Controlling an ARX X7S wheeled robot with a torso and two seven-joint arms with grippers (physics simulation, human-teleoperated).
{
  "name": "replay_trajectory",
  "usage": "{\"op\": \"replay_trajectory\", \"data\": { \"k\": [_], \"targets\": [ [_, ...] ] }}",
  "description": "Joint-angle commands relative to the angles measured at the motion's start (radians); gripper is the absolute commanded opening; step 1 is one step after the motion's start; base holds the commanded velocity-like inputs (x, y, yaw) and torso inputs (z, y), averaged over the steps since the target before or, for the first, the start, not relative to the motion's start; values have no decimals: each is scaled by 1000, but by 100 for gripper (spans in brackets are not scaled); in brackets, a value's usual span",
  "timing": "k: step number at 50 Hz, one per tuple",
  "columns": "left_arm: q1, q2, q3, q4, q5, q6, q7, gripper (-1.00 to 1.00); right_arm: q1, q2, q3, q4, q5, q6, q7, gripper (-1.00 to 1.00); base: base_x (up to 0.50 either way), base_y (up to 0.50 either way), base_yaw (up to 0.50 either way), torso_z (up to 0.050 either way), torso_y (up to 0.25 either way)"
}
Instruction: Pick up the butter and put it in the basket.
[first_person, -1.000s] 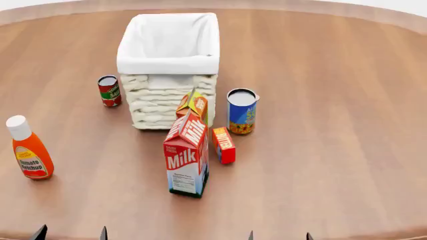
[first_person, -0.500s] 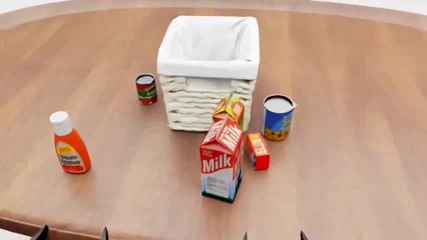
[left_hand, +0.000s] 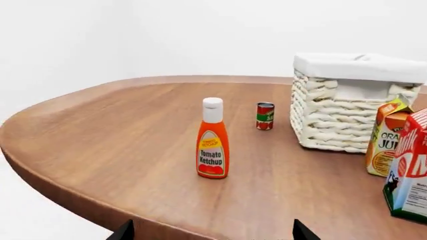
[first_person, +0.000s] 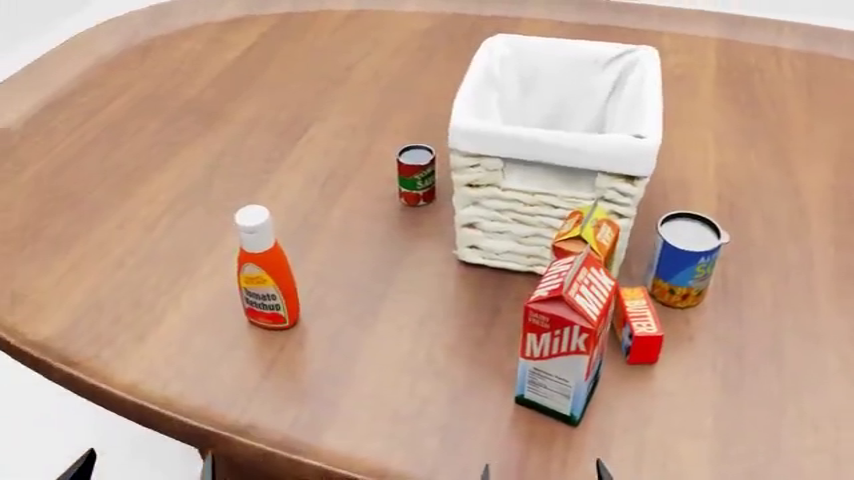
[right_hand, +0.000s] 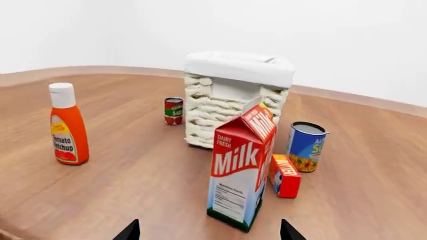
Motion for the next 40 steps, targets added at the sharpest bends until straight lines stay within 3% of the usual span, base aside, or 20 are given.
{"op": "replay_trajectory", "data": {
  "k": [1,7,40],
  "targets": [
    [-2,-14,17,-6,-13,5,-13,100,2,14,-17,-3,2,2,21,100,0,0,500,0,0],
    [-5,-22,20,1,-24,-3,-19,100,-3,18,-20,-26,4,19,39,100,11,-40,167,0,0],
    [-4,-54,38,33,-76,-11,-37,100,-8,56,-72,-78,-15,29,74,100,134,-482,0,0,0]
  ]
}}
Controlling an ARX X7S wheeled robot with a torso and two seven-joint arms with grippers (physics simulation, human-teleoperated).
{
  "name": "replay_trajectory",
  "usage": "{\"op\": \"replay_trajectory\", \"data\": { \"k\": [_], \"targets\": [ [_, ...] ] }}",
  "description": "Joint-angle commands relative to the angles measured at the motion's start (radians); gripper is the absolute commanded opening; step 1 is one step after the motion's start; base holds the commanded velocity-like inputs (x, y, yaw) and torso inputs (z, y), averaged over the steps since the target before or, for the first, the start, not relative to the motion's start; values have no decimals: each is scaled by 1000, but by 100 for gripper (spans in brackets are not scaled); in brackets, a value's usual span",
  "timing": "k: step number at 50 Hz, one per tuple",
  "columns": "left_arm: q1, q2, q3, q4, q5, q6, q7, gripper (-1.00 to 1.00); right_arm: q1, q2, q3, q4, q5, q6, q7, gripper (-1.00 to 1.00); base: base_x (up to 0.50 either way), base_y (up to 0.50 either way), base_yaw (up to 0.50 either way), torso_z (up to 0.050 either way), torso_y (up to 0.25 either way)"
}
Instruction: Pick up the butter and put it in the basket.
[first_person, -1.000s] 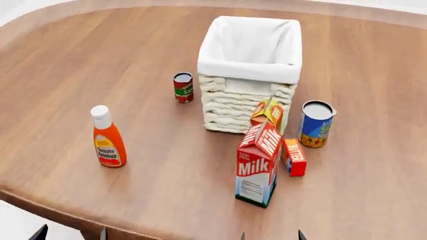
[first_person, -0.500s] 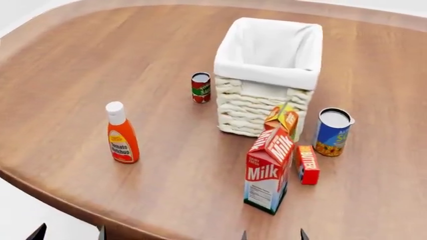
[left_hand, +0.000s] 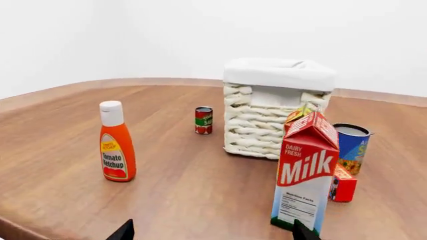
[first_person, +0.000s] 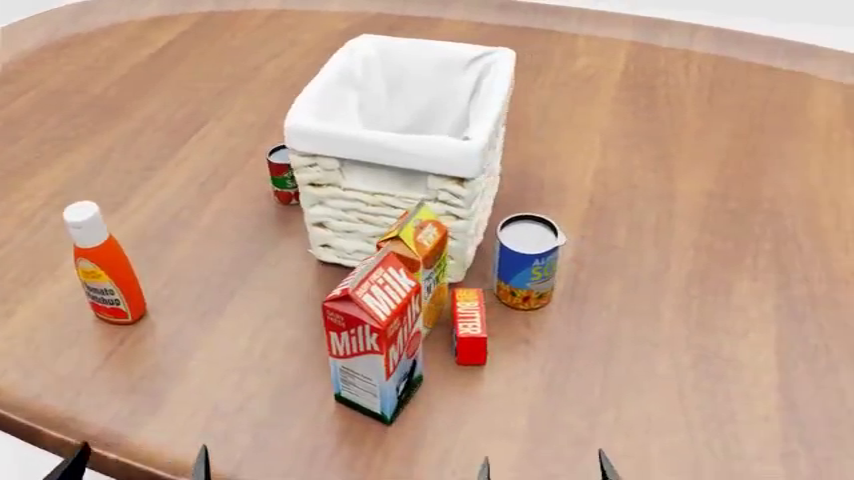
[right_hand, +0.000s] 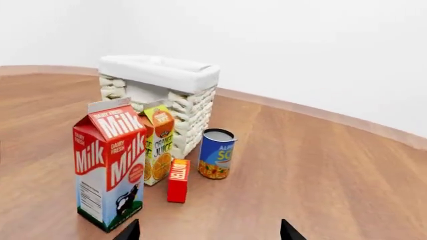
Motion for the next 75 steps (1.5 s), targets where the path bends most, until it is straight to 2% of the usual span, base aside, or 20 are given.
{"op": "replay_trajectory", "data": {
  "k": [1,7,15,22,26,36,56,65,75],
  "targets": [
    [1,-9,8,9,-13,-4,-8,100,2,10,-17,-8,-5,8,11,100,134,-482,0,0,0],
    [-21,-23,-7,31,-35,-36,-15,100,4,10,-14,-5,-15,29,37,100,67,-241,0,0,0],
    [-109,-114,-144,360,-194,-349,-95,100,-4,13,-9,-30,3,55,44,100,0,0,0,0,0],
    [-143,-138,-239,566,-275,-486,-190,100,-16,21,-16,-24,20,16,32,100,40,11,0,0,0],
    [-118,-151,-236,605,-236,-457,-203,100,-33,26,-15,-45,24,17,38,100,459,128,0,0,0],
    [-125,-138,-239,517,-233,-372,-171,100,-38,28,-28,-63,17,34,52,100,482,134,0,0,0],
    [-132,-141,-258,510,-291,-382,-167,100,-37,34,-36,-79,18,78,83,100,475,132,0,0,0],
    [-133,-144,-256,506,-289,-365,-164,100,-35,38,-43,-76,14,71,93,100,0,0,0,0,0],
    [-140,-149,-263,501,-305,-368,-165,100,-30,41,-47,-69,19,69,100,100,0,0,0,0,-239]
  ]
}}
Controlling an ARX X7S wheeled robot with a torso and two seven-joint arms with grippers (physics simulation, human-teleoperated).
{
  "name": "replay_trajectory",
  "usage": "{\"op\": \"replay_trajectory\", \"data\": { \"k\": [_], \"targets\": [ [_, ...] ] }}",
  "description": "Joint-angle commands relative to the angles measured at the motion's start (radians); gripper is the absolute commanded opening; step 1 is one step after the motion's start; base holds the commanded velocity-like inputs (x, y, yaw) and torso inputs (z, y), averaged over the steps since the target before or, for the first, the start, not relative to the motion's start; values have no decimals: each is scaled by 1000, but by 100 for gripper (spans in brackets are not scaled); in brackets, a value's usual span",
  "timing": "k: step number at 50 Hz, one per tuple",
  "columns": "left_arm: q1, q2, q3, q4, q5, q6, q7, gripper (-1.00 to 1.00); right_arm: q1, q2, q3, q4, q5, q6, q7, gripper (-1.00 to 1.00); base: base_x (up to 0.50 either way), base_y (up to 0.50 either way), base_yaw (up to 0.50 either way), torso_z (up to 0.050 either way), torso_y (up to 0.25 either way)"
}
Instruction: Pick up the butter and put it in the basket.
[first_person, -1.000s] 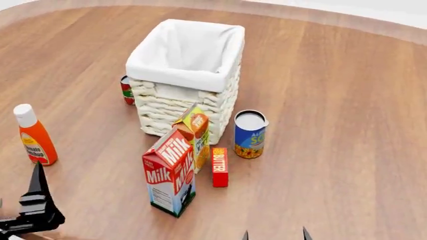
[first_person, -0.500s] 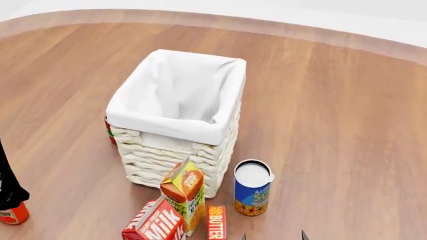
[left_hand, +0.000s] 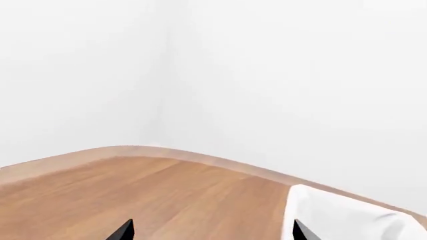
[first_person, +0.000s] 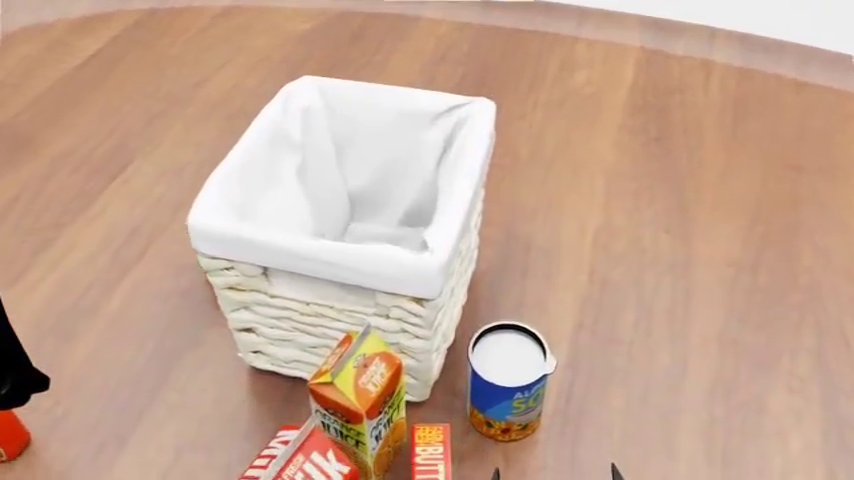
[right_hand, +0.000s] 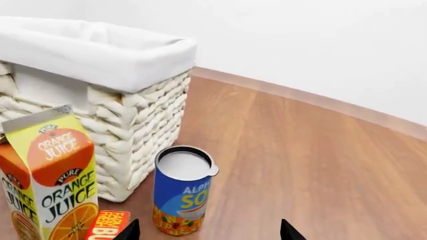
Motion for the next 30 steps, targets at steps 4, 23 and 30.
{"op": "replay_trajectory", "data": {
  "k": [4,23,30],
  "targets": [
    [-10,-6,-3,-11,-9,0,-6,100,4,5,-6,6,4,1,13,100,0,0,0,0,-250],
    [-17,-12,7,-26,-6,8,-10,100,2,16,-13,1,10,-2,28,100,0,0,0,0,-250],
    [-24,-8,2,-28,-1,-7,-42,100,-1,19,-20,-2,12,-12,30,100,0,0,0,0,-218]
  ]
}}
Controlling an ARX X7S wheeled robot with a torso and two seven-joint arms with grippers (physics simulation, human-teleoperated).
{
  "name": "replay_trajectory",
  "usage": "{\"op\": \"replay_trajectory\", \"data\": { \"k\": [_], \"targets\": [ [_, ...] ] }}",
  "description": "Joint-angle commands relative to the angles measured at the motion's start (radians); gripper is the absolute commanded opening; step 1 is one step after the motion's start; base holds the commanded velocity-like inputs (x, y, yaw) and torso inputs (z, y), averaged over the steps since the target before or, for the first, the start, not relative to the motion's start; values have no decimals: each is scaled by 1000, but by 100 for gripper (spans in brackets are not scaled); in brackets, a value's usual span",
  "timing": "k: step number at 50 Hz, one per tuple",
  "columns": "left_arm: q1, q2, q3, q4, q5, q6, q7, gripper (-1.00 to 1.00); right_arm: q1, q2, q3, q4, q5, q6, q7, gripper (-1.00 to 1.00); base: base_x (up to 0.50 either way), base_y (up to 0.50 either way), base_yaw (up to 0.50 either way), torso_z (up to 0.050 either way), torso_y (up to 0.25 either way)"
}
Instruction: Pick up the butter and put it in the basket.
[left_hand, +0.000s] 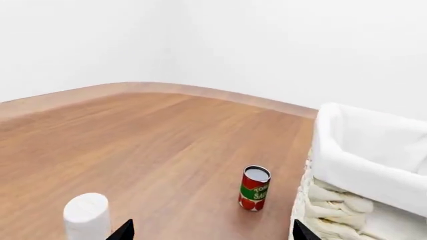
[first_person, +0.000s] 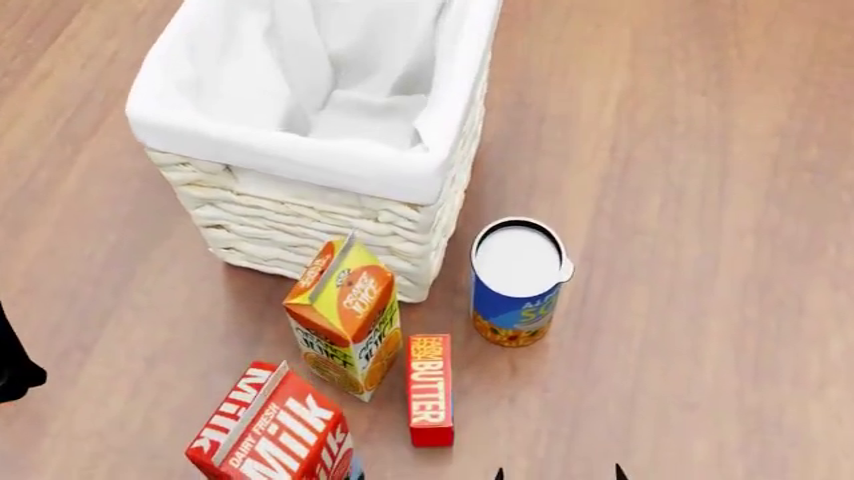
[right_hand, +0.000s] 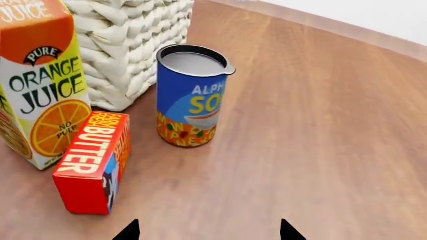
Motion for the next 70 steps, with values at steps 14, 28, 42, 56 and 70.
{"op": "replay_trajectory", "data": {
  "k": [14,28,42,56,70],
  "targets": [
    [53,-1,-20,71,-30,-61,-68,100,-35,22,-99,160,-28,-298,-53,100,0,0,0,0,0],
    [49,-13,-37,67,-51,-70,-73,100,140,-41,-171,346,-20,-361,-124,100,0,0,0,0,0],
    [51,-19,-39,72,-62,-75,-80,100,148,-35,-174,346,-4,-354,-117,100,0,0,0,0,0],
    [52,-22,-37,71,-68,-74,-85,100,183,-47,-172,394,33,-348,-119,100,0,0,0,0,0],
    [56,-25,-31,73,-70,-70,-89,100,234,-68,-147,476,133,-344,-144,100,0,0,0,0,0]
  ]
}}
